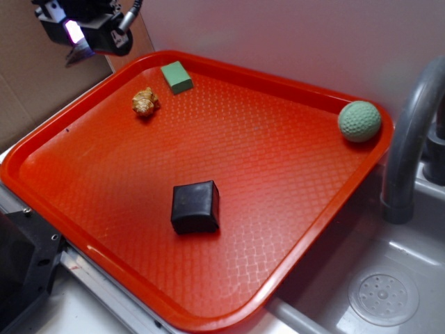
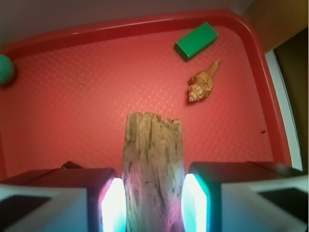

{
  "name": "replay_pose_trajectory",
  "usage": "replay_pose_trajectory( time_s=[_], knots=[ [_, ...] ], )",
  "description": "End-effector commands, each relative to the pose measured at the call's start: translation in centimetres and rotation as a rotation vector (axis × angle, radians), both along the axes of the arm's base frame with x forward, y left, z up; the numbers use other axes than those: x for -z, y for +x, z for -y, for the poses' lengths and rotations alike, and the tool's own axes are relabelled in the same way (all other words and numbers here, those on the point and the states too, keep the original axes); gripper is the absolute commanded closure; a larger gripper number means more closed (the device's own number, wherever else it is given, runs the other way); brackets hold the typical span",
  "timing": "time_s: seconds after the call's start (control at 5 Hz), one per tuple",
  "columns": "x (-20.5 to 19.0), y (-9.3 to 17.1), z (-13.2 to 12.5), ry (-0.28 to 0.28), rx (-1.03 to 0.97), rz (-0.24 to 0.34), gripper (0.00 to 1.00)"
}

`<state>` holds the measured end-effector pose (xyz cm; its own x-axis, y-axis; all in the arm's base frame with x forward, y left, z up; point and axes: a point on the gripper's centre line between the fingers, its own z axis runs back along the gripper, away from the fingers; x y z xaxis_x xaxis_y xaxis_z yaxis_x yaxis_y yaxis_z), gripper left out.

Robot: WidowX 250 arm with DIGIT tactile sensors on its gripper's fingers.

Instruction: Grab the wood chip.

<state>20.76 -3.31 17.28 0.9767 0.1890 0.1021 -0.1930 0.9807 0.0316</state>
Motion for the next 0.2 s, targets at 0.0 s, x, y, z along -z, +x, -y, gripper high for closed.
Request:
replay_pose_trajectory(
  time_s=[0.0],
  knots=[
    [-1.94, -0.41, 0.7, -0.068, -0.008, 0.06, 1.0]
  ],
)
